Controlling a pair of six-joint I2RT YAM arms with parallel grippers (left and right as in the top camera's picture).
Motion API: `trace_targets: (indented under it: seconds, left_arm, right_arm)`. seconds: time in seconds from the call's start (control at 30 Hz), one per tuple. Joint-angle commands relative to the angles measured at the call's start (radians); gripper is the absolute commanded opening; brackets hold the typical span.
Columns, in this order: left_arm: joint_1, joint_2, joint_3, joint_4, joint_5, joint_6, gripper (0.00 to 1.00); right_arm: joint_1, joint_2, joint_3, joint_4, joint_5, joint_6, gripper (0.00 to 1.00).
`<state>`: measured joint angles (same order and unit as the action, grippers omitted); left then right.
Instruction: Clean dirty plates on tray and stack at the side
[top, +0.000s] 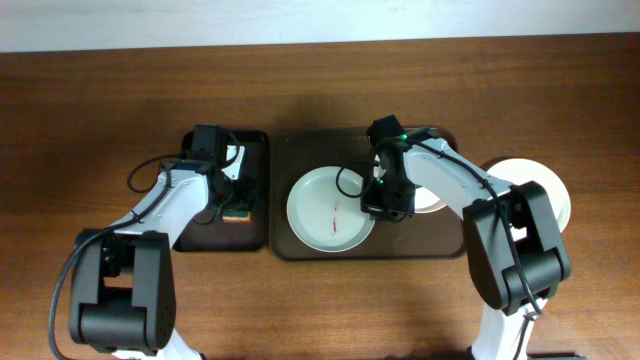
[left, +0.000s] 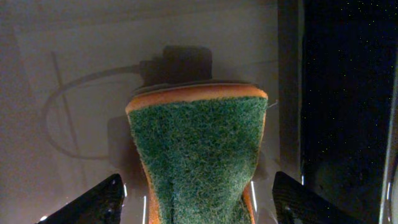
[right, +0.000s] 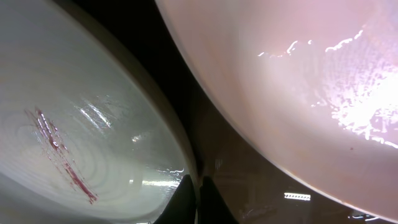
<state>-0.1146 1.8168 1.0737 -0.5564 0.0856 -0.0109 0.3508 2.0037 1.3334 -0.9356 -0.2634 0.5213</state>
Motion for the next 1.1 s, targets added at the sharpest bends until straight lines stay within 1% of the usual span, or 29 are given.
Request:
trace_targets:
  seconds: [0.0,0.07,0.13,0.17,0.2,0.4,0.57,0.7,0.97,1.03,1.07]
  left_arm:
    - [0.003,0.005,0.008,0.005,0.007,0.003,0.70]
    - [0.003,0.005,0.008,0.007,0.007,0.003,0.57]
    - [0.003,0.005,0.008,0.008,0.007,0.003,0.26]
    - [0.003,0.005,0.008,0.008,0.007,0.003,0.08]
    - [0.003,0.005,0.008,0.007,0.007,0.003,0.00]
    - [0.003,-0.008,0.027,-0.021,0.007,0.003,0.00]
    - [0.004,-0.092,0.081,-0.062,0.007,0.003,0.00]
    - [0.004,-0.191,0.088,-0.042,0.006,0.004,0.00]
    - [0.004,-0.293,0.088,-0.021,0.003,0.004,0.00]
    - [0.004,-0.317,0.088,-0.010,0.003,0.004,0.04]
    - [0.004,-0.330,0.088,-0.001,0.003,0.004,0.03]
  right_arm:
    - [-0.003,-0.010,-0.004,0.000,0.002,0.011,0.04]
    - [-0.003,-0.010,-0.004,0.000,0.002,0.011,0.04]
    - [-0.003,-0.010,-0.004,0.000,0.002,0.011,0.04]
    - [-0.003,-0.010,-0.004,0.000,0.002,0.011,0.04]
    - [-0.003,-0.010,-0.004,0.000,0.002,0.011,0.04]
    - [-0.003,-0.010,-0.004,0.000,0.002,0.011,0.04]
    - [-0.003,-0.010,-0.004,0.000,0.005,0.007,0.04]
    - [-0.003,-0.010,-0.004,0.005,0.005,-0.001,0.04]
    - [-0.003,-0.010,-0.004,0.008,0.005,-0.019,0.04]
    - [-0.003,-0.010,-0.004,0.008,0.005,-0.019,0.04]
    - [-0.003,-0.010,-0.004,0.008,0.005,-0.019,0.04]
